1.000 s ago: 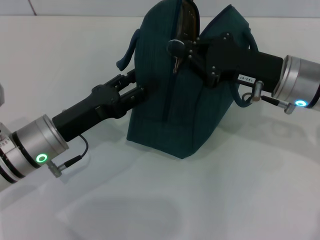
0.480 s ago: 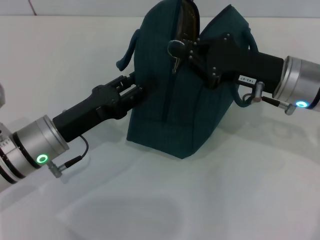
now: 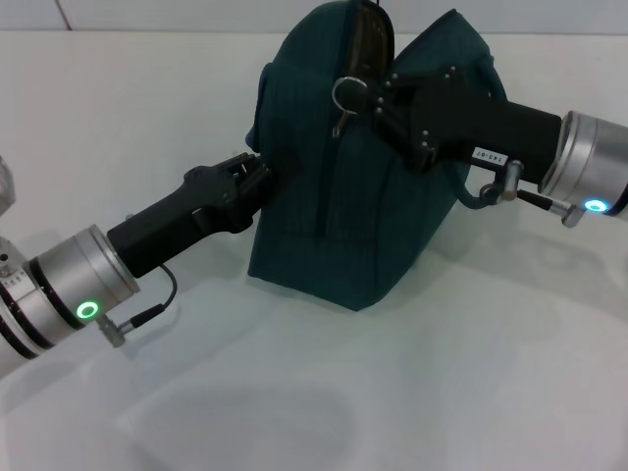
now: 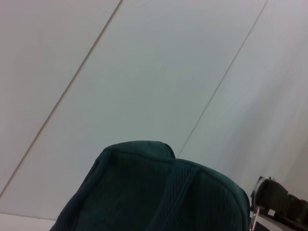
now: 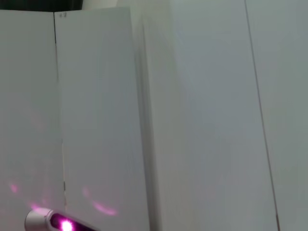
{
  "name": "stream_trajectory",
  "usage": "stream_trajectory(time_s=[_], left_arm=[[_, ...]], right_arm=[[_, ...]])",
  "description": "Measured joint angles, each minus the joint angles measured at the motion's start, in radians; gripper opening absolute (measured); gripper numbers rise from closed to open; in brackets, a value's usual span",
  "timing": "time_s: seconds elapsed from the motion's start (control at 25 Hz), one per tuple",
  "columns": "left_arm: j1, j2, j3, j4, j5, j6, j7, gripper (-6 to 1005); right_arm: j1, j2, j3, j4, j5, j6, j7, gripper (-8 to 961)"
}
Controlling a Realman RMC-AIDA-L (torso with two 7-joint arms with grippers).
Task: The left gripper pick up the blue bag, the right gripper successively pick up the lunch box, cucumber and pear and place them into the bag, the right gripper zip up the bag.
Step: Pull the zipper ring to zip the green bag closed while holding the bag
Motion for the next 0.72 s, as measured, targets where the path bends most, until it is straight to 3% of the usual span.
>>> stream_trajectory(time_s=[0.72], left_arm=[[0.003,0.003,0.041,0.001,0.012,0.020,0.092,85]], right_arm=[[-0.002,-0.001,0.003,-0.041,0.040,-0.004,0.009,40]])
